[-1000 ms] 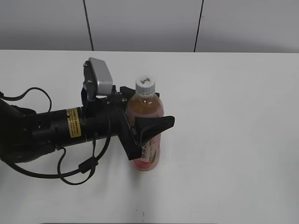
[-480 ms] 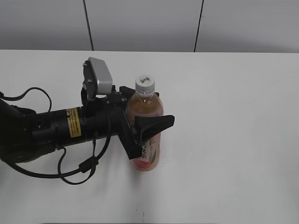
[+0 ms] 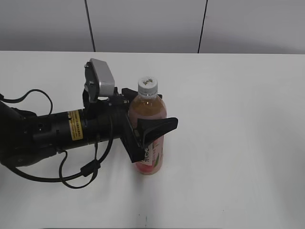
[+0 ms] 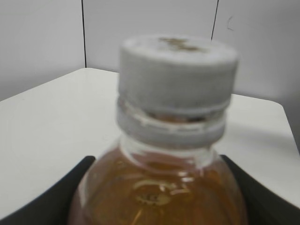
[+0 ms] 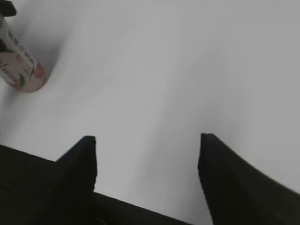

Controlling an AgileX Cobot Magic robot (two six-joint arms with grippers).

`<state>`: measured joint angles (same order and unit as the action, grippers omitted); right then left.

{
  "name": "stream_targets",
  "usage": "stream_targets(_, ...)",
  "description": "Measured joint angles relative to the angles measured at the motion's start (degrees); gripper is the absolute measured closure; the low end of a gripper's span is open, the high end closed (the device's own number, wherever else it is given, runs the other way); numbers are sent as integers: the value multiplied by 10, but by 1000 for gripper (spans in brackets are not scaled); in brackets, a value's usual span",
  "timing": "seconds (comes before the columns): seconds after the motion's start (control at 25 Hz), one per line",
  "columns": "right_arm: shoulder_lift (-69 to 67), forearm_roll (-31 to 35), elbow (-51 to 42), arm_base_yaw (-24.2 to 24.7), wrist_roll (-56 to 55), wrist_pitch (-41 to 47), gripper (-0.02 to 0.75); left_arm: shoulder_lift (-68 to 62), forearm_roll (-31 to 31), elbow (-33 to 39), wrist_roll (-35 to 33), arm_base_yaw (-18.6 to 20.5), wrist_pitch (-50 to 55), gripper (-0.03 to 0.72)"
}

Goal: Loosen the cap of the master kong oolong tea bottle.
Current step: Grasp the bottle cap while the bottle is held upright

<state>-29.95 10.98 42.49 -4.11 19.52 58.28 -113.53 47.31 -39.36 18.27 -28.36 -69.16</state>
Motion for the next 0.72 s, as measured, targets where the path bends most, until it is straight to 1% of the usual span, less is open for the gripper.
stream_targets(0.2,-202,71,114,0,88,32,294,0,0,0,1,0,0,232)
stream_targets(0.28,-260,108,160,0,117,50,318,0,0,0,2,0,0,232)
stream_targets(0.48,-389,189,285,-1,134,103,343,0,-1,0,2,0,0,232)
stream_targets(0.6,-450,195,348,-20,113,106,343,0,-1,0,2,0,0,232)
stream_targets(0.68,-482,179,384,-50,95,106,343,0,-1,0,2,0,0,232)
stream_targets(0.72,-498,158,404,-76,78,107,343,0,-1,0,2,0,0,232)
